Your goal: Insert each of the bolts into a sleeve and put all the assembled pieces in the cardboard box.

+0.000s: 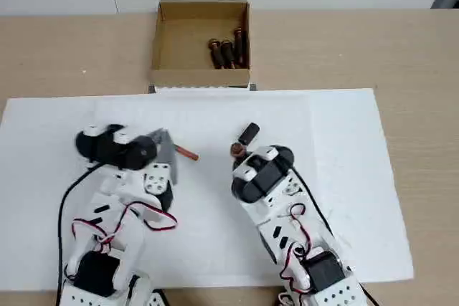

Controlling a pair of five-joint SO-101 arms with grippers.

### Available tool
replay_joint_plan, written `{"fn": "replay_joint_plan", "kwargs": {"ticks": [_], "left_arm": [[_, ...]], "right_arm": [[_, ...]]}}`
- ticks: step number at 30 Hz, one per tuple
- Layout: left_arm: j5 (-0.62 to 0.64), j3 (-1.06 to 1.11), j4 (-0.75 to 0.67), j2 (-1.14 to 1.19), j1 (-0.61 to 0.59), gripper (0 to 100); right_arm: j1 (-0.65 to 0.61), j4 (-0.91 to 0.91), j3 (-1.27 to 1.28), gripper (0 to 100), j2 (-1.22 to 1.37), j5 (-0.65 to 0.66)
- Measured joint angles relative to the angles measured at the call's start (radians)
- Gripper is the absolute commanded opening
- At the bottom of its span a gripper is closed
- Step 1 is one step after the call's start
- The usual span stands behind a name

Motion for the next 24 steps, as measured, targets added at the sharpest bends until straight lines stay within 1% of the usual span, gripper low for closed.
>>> {"fn": "replay_joint_plan", "kwargs": {"ticks": [3,6,9,12,17,21,24], "left_arm": [[-0.075,0.051,0.0,0.0,-0.08,1],[-0.112,0.095,0.0,0.0,-0.14,1],[-0.123,0.132,0.0,0.0,-0.164,1],[-0.141,0.169,0.0,0.0,-0.173,1],[-0.15,0.207,0.0,0.0,-0.173,1],[-0.152,0.244,0.0,0.0,-0.173,1],[-0.152,0.25,0.0,0.0,-0.173,1]], "right_arm": [[0.015,0.0,-0.002,0.3,0.0,0.0],[0.015,0.032,-0.034,0.3,-0.002,-0.003],[0.015,0.117,-0.112,0.3,0.003,-0.012],[0.015,0.176,-0.215,0.3,0.069,-0.017],[0.029,0.18,-0.414,0.3,0.272,-0.028],[0.028,0.181,-0.612,0.3,0.503,-0.098],[0.028,0.181,-0.761,0.3,0.683,-0.126]]}}
